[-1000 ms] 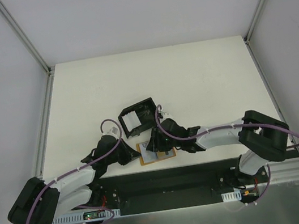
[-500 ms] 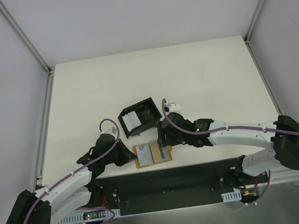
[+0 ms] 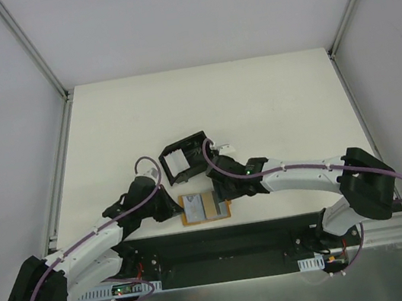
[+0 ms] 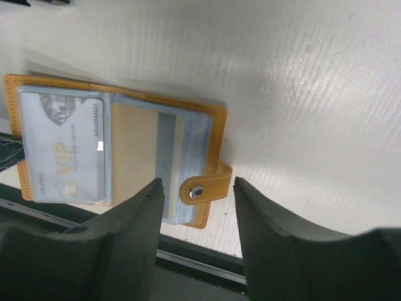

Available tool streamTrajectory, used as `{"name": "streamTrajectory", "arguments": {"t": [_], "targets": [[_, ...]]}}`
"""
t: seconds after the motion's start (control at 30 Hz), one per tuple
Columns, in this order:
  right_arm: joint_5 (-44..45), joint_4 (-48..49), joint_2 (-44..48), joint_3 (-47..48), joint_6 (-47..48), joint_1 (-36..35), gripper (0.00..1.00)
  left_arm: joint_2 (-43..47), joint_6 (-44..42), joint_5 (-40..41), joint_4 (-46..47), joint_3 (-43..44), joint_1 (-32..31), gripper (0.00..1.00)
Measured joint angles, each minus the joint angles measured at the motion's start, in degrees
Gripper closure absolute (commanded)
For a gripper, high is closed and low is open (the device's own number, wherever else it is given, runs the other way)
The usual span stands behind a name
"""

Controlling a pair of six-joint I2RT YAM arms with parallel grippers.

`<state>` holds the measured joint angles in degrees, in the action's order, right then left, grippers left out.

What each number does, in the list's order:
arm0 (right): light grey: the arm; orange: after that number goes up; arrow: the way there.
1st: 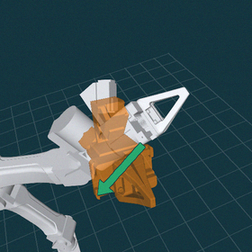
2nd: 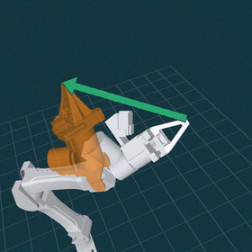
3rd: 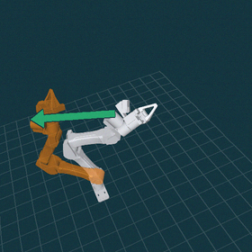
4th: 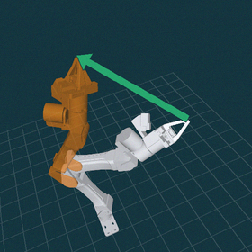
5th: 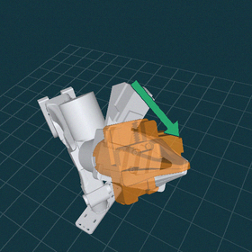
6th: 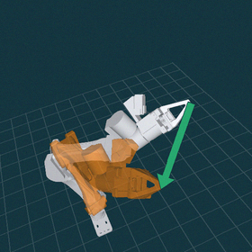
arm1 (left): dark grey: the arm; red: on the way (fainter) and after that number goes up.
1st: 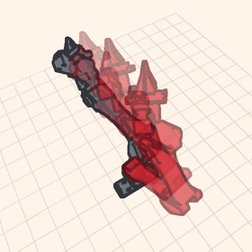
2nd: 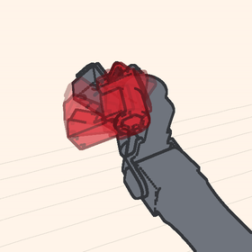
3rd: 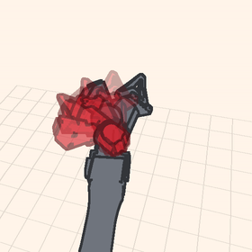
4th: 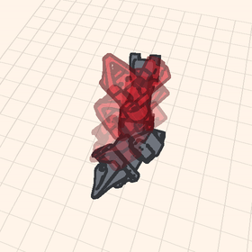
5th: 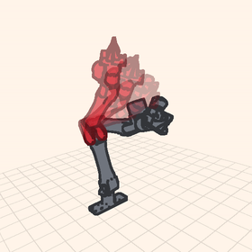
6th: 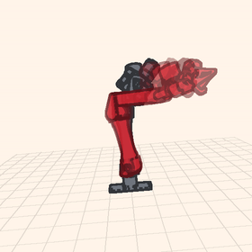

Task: Put the credit cards into the card holder
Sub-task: Close the card holder at the center of the board.

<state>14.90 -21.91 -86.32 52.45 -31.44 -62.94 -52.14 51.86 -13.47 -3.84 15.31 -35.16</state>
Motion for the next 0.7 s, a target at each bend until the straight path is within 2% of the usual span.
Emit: {"name": "streamTrajectory", "arguments": {"t": [0.07, 0.27, 0.43, 0.5, 0.7], "targets": [[0.1, -0.7, 0.0, 0.0, 0.0, 0.0, 0.53, 0.0, -0.3, 0.0, -0.3, 0.3, 0.0, 1.00], [0.0, -1.1, 0.0, 0.0, -0.4, 0.0, 0.46, -1.0, -0.7, 0.0, -1.2, 1.0, 0.0, 1.00], [-0.2, -0.4, -0.8, 0.0, -0.4, -0.3, 0.47, -1.3, -0.9, 0.0, -1.4, 1.1, 0.0, 1.00], [-0.2, -0.4, -1.9, 0.1, -0.4, -0.5, 0.51, -1.3, -0.9, 0.0, -1.4, 1.1, 0.0, 1.00], [-0.1, -1.4, -4.1, 0.1, -0.6, -0.9, 0.72, -1.3, -0.9, 0.0, -1.4, 1.1, 0.0, 1.00]]}}
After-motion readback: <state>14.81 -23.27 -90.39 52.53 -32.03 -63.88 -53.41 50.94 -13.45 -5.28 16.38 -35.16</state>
